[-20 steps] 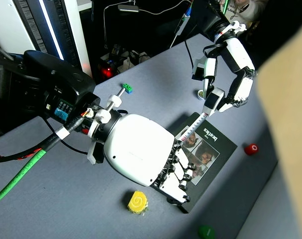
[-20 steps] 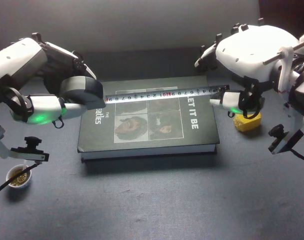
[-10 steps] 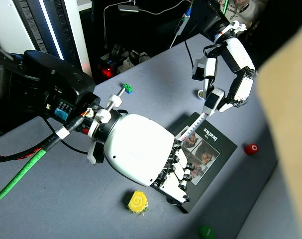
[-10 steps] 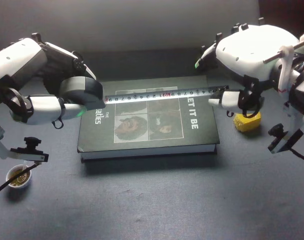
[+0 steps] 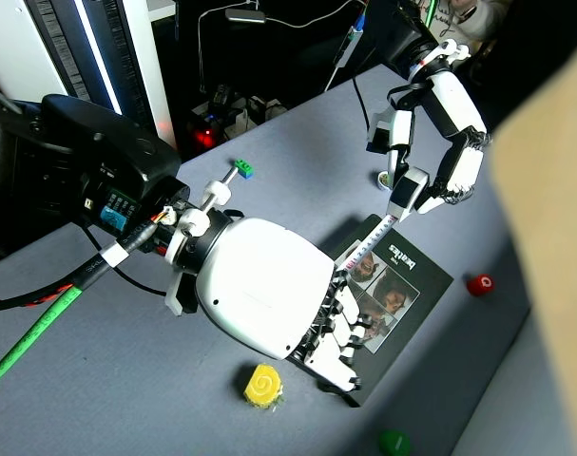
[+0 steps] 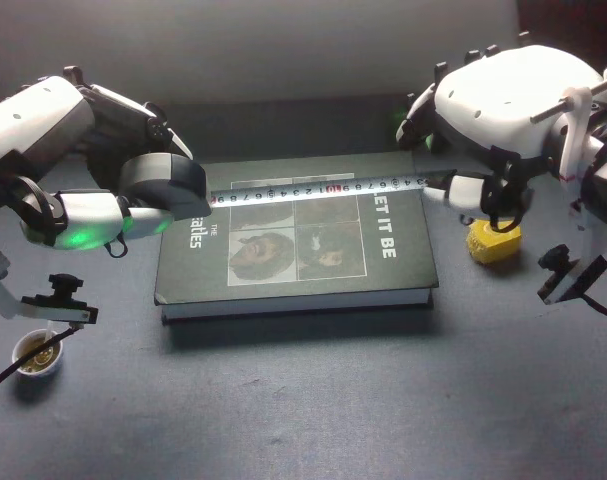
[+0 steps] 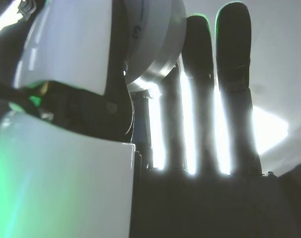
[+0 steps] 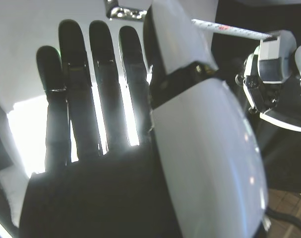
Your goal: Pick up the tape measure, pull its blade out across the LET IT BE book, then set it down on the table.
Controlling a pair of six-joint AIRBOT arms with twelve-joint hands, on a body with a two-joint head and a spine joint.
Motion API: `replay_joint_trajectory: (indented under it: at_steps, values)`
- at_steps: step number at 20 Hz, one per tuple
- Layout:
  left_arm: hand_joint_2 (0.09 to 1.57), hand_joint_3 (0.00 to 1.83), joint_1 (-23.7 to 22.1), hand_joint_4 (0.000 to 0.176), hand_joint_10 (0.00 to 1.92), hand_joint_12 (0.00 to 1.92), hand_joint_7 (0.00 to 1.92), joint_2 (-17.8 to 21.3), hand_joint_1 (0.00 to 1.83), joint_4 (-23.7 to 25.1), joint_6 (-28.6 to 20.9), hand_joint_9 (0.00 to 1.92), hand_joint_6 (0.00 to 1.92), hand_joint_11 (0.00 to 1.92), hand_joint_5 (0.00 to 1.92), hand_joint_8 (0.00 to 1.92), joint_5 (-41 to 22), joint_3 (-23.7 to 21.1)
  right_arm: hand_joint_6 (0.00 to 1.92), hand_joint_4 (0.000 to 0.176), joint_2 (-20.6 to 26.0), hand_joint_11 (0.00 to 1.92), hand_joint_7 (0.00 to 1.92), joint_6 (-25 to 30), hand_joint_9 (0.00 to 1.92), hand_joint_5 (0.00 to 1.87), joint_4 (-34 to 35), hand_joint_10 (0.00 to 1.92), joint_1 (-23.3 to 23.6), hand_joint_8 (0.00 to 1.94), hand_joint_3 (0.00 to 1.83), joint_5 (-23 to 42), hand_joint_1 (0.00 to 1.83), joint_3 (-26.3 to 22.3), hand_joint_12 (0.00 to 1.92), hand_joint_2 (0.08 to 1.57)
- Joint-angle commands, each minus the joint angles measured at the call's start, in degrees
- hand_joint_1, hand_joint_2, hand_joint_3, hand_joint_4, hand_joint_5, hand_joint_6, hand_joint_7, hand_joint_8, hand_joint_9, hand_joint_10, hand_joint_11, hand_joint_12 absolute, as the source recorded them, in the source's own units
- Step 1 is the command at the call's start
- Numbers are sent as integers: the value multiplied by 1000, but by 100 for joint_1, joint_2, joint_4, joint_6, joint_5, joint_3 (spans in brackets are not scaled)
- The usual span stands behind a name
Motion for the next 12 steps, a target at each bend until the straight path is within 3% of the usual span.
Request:
replay_joint_trajectory:
  at_steps: [1, 2, 4, 5, 6, 7, 8, 11, 12]
  values:
    - [1074, 2, -48, 0, 1280, 1071, 1106, 20, 1384, 133, -70, 914, 515, 823, 1120, 834, -713, 17, 1183, 0, 32, 673, 979, 24, 843, 782, -333, 921, 73, 1116, 1, 321, 1206, -5, 1499, 1169]
    - [1093, 2, -48, 0, 1296, 1065, 1063, 20, 1380, 133, -70, 879, 644, 824, 1050, 890, -713, 17, 1164, 0, 32, 691, 981, 24, 818, 795, -328, 1053, 64, 1136, 0, 318, 1211, -4, 1523, 1167]
    - [1102, 0, -52, 0, 1313, 1068, 1043, 20, 1378, 133, -70, 864, 699, 821, 1022, 915, -714, 20, 1150, 0, 31, 701, 980, 24, 804, 800, -316, 1113, 49, 1151, 0, 309, 1213, -4, 1531, 1166]
    - [1103, 0, -55, 0, 1316, 1070, 1041, 20, 1378, 139, -70, 863, 706, 821, 1019, 917, -714, 19, 1148, 0, 31, 702, 980, 24, 804, 800, -314, 1116, 46, 1153, 0, 300, 1213, -4, 1530, 1166]
    - [1087, 0, -56, 0, 1301, 1074, 1082, 20, 1379, 149, -70, 898, 592, 823, 1083, 857, -714, 17, 1155, 0, 31, 705, 968, 24, 806, 801, -310, 1118, 43, 1161, 1, 294, 1208, -4, 1527, 1168]
    - [1095, 4, -56, 0, 1304, 1067, 1057, 20, 1379, 155, -70, 876, 667, 823, 1040, 891, -714, 15, 1154, 0, 31, 705, 940, 26, 776, 774, -306, 1384, 39, 1130, 1, 294, 1324, -4, 1530, 1175]
    - [1103, 0, -56, 0, 1311, 1068, 1046, 20, 1378, 156, -70, 866, 696, 822, 1023, 909, -714, 15, 1174, 0, 31, 691, 928, 26, 758, 750, -294, 1443, 32, 1147, 1, 294, 1346, -4, 1529, 1182]
    - [1104, 0, -63, 0, 1314, 1069, 1043, 20, 1378, 159, -70, 864, 705, 822, 1019, 914, -714, 19, 1188, 0, 41, 690, 918, 30, 751, 740, -293, 1466, 18, 1157, 0, 286, 1350, -5, 1545, 1187]
    - [1086, 0, -63, 0, 1299, 1072, 1084, 20, 1380, 161, -70, 898, 590, 824, 1083, 855, -714, 19, 1187, 0, 44, 691, 911, 38, 754, 741, -293, 1470, 15, 1158, 0, 269, 1350, -5, 1549, 1188]
